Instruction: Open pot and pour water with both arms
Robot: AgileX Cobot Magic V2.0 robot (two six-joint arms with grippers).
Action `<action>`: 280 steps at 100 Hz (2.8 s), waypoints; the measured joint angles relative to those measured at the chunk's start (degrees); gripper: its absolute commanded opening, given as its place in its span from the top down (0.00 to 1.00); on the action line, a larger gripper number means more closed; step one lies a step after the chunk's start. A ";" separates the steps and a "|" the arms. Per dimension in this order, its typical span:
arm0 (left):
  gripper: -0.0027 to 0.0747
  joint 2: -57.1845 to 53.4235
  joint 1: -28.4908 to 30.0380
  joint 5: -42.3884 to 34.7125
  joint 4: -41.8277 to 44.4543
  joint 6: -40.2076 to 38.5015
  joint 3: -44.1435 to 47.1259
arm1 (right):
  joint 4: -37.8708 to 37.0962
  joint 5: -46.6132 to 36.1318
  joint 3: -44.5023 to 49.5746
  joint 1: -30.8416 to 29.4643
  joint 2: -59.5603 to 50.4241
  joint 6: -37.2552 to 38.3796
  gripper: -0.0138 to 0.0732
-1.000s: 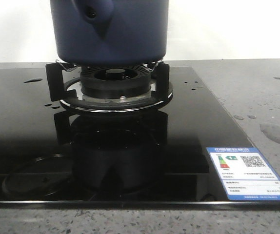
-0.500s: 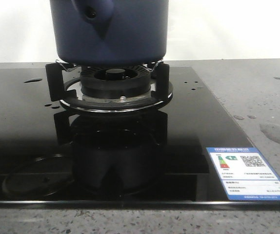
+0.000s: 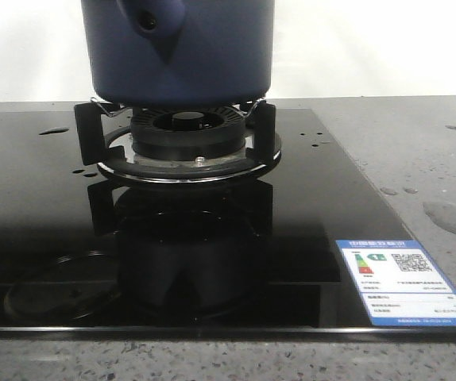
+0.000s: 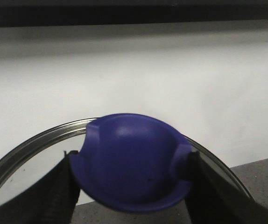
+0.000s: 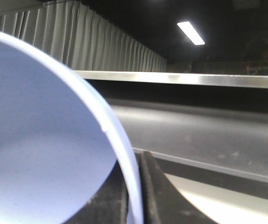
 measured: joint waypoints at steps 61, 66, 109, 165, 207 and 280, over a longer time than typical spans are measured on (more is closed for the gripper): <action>0.54 0.00 0.00 20.59 -3.51 0.00 0.00 | 8.92 76.07 -13.71 -19.25 -14.23 2.08 0.90; 0.54 0.00 -0.31 21.34 -4.06 0.00 0.00 | 8.92 85.29 -14.88 -22.22 -14.34 3.71 0.90; 0.54 0.00 -7.90 21.51 -4.65 0.18 0.00 | 8.71 112.68 -6.79 -42.81 -13.98 8.70 0.90; 0.54 0.00 -8.12 21.27 -4.65 0.52 0.00 | 8.05 110.75 2.20 -46.01 -10.00 8.83 0.90; 0.54 0.00 -8.12 21.18 -4.65 0.52 0.00 | 7.52 110.75 2.20 -46.01 -8.30 8.72 0.54; 0.54 6.61 -13.54 27.53 4.28 0.52 -0.09 | 10.35 113.00 -5.63 -46.01 -19.02 8.46 0.24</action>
